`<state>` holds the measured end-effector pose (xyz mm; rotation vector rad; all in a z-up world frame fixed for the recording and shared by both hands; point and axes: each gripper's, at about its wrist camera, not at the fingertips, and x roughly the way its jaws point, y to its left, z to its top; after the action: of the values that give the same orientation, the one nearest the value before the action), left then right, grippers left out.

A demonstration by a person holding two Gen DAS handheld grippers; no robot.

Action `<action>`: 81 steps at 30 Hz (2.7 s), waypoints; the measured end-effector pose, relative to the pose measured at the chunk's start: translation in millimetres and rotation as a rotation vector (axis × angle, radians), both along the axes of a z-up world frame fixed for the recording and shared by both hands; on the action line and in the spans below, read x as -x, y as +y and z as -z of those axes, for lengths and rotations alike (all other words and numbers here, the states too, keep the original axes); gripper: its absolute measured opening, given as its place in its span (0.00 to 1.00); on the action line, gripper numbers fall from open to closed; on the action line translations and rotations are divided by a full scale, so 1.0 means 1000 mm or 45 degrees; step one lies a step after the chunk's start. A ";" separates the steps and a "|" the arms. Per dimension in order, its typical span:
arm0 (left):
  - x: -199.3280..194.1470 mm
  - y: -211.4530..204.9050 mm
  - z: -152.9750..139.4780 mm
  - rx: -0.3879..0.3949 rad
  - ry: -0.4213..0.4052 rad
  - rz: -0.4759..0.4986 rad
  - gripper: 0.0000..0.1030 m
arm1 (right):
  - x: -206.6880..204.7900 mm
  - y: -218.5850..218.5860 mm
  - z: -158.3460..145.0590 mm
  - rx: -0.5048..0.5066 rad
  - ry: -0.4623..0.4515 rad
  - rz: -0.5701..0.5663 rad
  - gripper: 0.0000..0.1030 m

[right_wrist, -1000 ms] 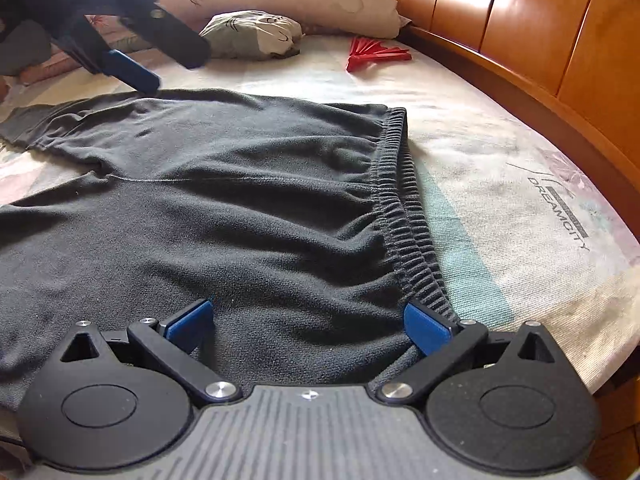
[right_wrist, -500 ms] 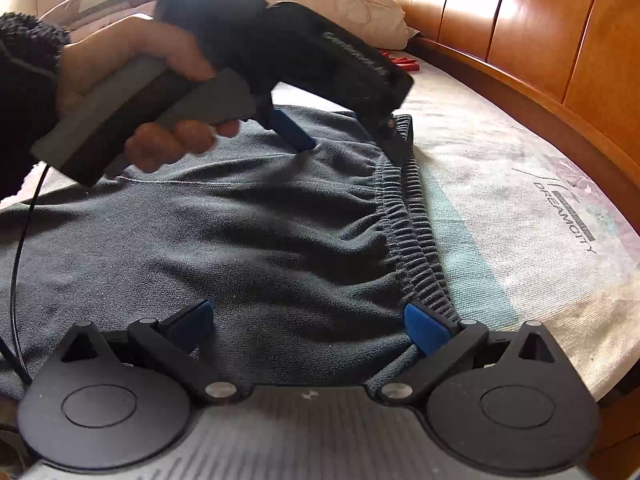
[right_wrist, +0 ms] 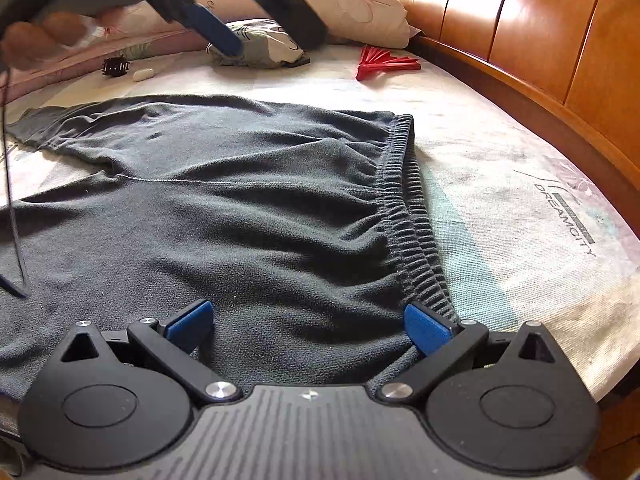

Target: Fold clothes

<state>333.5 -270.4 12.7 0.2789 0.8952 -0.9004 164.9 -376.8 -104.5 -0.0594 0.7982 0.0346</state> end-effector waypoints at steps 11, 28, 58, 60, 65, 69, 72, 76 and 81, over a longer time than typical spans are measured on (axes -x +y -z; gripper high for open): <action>0.092 0.119 -0.009 -0.170 -0.108 -0.100 0.97 | 0.002 0.024 -0.025 -0.086 -0.039 -0.087 1.00; 0.202 0.182 0.099 -0.145 -0.116 -0.485 0.98 | 0.001 0.045 0.006 -0.021 -0.037 -0.047 1.00; 0.211 0.301 0.078 0.156 0.162 -0.885 0.99 | 0.020 0.075 0.001 -0.020 0.031 -0.104 1.00; 0.201 0.311 0.073 0.158 0.114 -0.943 0.99 | 0.021 0.076 0.002 -0.020 0.026 -0.099 1.00; 0.166 0.347 0.088 0.190 0.097 -1.084 0.99 | 0.021 0.076 0.002 -0.021 0.030 -0.099 1.00; 0.156 0.373 0.090 0.230 0.107 -1.174 0.99 | 0.020 0.075 0.002 -0.023 0.029 -0.101 1.00; 0.164 0.369 0.081 0.226 0.128 -1.150 0.98 | 0.020 0.076 0.002 -0.024 0.027 -0.104 1.00; 0.179 0.352 0.070 0.189 0.143 -1.067 0.98 | 0.020 0.076 0.002 -0.023 0.023 -0.106 1.00; 0.208 0.315 0.082 0.117 0.253 -0.963 0.99 | 0.020 0.077 0.002 -0.022 0.020 -0.100 1.00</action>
<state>126.0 44.9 -69.5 -0.2314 1.0323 -0.2628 144.4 -300.0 -107.0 -0.0739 0.8108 0.1163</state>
